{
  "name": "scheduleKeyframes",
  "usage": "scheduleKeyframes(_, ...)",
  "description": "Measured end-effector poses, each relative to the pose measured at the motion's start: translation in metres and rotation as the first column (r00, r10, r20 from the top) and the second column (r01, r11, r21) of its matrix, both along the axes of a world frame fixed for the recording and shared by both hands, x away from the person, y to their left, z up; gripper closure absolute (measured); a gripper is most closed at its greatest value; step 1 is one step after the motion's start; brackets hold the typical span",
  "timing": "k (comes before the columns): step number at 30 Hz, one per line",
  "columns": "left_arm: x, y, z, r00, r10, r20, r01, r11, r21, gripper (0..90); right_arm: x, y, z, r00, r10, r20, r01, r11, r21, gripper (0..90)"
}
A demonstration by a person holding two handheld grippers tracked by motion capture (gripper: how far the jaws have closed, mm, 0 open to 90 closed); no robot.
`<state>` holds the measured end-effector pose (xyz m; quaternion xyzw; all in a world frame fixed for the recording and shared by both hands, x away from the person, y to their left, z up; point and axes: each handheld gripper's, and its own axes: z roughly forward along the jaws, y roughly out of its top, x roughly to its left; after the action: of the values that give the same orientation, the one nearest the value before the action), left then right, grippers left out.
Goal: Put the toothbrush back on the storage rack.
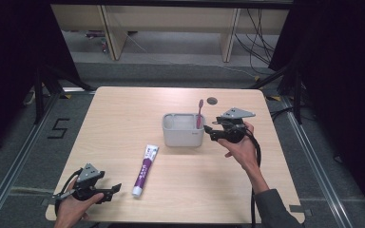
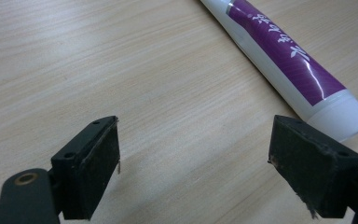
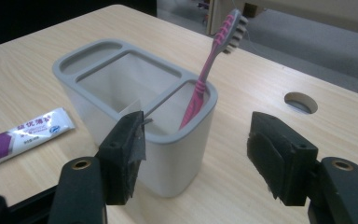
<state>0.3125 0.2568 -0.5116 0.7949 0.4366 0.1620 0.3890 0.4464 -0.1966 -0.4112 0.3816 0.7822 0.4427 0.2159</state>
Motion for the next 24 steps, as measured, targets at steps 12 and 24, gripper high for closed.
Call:
scheduleKeyframes(12,0.000,0.000,0.000,1.0000,-0.003,0.005,0.003,1.0000,0.001,15.7,-0.012,-0.007,-0.008,0.9997,-0.002,-0.025,0.002,1.0000,-0.002,33.8)
scheduleKeyframes(24,0.000,0.000,0.000,1.0000,-0.007,-0.002,0.007,1.0000,0.006,15.7,-0.023,-0.016,-0.012,0.9994,-0.009,-0.033,0.009,1.0000,0.002,28.2)
